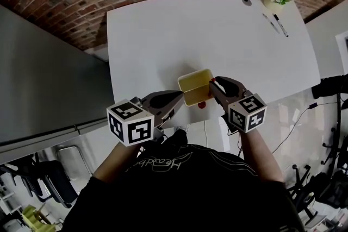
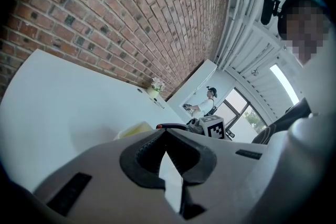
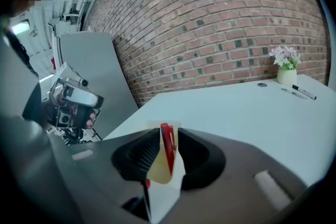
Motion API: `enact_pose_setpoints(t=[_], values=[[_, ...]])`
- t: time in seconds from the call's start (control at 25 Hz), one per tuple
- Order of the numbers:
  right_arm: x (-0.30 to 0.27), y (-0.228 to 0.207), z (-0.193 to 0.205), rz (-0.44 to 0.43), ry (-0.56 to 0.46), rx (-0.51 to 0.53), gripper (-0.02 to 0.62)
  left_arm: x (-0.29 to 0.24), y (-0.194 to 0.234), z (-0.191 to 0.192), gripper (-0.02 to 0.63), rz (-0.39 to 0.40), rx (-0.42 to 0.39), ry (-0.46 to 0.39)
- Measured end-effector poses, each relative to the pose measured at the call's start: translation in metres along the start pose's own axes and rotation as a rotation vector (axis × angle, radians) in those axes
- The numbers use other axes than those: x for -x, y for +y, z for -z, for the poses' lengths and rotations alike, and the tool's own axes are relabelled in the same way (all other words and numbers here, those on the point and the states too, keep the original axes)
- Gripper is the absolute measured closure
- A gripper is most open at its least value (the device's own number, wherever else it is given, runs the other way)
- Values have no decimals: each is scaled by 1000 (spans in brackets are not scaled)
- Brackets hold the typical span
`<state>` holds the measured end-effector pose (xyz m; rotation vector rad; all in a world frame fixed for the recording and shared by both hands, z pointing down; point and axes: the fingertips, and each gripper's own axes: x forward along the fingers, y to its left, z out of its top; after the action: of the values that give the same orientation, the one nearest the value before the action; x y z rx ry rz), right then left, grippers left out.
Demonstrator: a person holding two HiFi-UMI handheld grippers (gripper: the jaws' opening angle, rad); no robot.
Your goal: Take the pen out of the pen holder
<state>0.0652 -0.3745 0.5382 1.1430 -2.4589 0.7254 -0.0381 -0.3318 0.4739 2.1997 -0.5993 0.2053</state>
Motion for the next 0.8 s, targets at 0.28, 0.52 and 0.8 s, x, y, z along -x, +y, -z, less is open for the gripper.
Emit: enact_pose_setpoints(t=[0.28,0.52,0.8], values=[[-1,2,0,5,0,18,495,1,1,-2,601,8,34,-11],[0,0,0,15,-6,39,525,0,-1,-1,601,3,33,-10],[2,1,1,1,-10,22,528,0,-1,-1,601,-1,32,-8]])
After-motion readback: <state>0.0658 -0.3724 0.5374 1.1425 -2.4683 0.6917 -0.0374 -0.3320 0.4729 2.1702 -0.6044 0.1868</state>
